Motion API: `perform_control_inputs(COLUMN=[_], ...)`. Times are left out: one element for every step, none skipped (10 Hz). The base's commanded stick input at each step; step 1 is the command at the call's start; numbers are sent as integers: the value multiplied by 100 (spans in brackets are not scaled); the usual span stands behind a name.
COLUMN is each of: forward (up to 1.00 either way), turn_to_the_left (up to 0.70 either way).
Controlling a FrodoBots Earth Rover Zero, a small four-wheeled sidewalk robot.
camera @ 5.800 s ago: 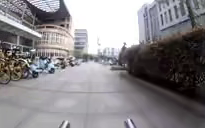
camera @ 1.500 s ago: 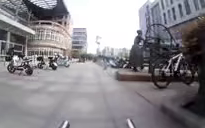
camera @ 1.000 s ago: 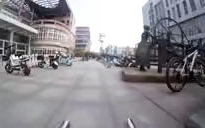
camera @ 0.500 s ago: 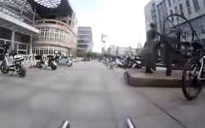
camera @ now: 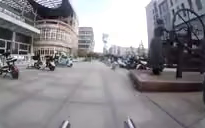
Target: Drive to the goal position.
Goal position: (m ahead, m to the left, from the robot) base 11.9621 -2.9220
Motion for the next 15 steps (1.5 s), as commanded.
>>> perform_control_inputs(forward=[70, 70, 70, 70, 70, 70, 70, 70, 70, 70, 70, 70, 70, 70, 70], turn_to_the_left=[0, 0, 0, 0, 0, 0, 0, 0, 0, -1, -14, -14, -4, 0, 0])
